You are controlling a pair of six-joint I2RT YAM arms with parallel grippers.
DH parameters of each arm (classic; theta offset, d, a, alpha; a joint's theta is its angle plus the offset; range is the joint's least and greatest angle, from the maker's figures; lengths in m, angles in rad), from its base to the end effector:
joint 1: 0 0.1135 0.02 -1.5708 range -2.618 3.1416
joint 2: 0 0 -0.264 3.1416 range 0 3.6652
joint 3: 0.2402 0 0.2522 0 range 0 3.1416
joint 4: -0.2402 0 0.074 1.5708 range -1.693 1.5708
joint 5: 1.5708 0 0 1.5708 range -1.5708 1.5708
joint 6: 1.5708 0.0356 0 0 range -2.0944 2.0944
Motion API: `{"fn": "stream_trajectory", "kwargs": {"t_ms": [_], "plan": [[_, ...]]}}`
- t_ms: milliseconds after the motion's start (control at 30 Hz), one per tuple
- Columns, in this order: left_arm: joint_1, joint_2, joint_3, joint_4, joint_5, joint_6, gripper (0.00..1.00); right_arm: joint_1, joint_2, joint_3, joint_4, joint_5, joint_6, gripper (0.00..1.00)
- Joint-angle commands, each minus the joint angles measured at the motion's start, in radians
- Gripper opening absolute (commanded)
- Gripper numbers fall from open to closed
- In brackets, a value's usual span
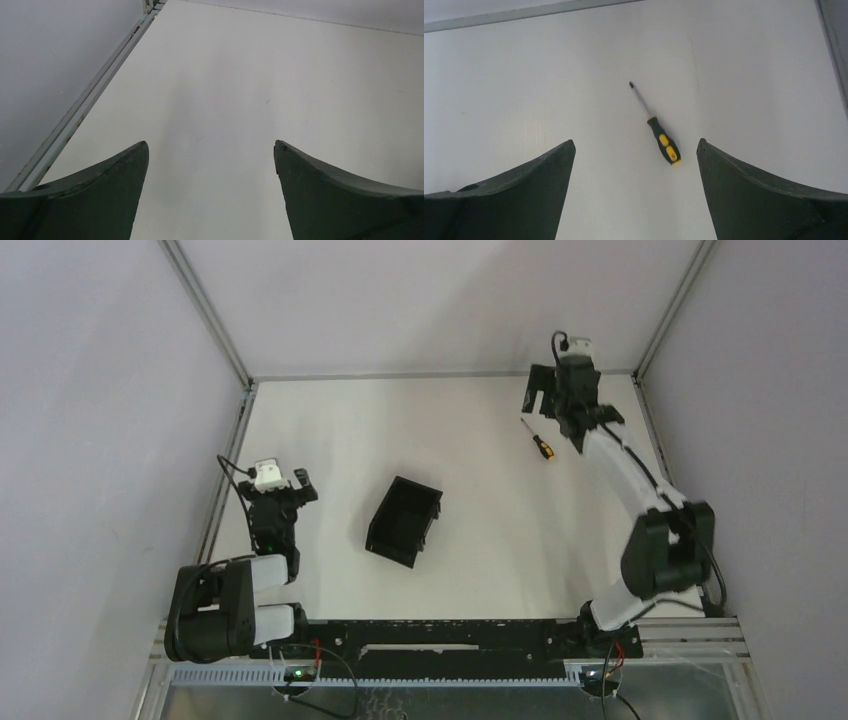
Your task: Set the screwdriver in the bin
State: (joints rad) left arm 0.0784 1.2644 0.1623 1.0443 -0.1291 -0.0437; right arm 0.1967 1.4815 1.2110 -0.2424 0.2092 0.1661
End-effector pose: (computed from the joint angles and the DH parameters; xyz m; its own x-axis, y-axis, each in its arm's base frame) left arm 0.2127 0.0213 0.1675 -0.0485 -0.0473 -0.9977 -0.2081 0.9774 -0.0362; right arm 0.3382 0.0599 0.3154 -0.4769 0.0699 -0.8762 0.0661 0.9969 0.0436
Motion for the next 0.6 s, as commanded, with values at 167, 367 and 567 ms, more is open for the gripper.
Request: {"fn": "stream_trajectory", "kwargs": {"t_ms": [167,367,567], "plan": [[-0.006,-0.007,0.025,0.023,-0.01,0.019,1.0,-0.04,0.395,0.433,-0.526,-0.034,-0.083,1.0],[-0.007,-0.006,0.025,0.025,-0.01,0.019,1.0,-0.079,0.484,0.466,-0.527,-0.117,-0.151,1.0],[-0.007,-0.007,0.025,0.024,-0.01,0.019,1.0,-0.09,0.576,0.445,-0.483,-0.114,-0.192,1.0]]}}
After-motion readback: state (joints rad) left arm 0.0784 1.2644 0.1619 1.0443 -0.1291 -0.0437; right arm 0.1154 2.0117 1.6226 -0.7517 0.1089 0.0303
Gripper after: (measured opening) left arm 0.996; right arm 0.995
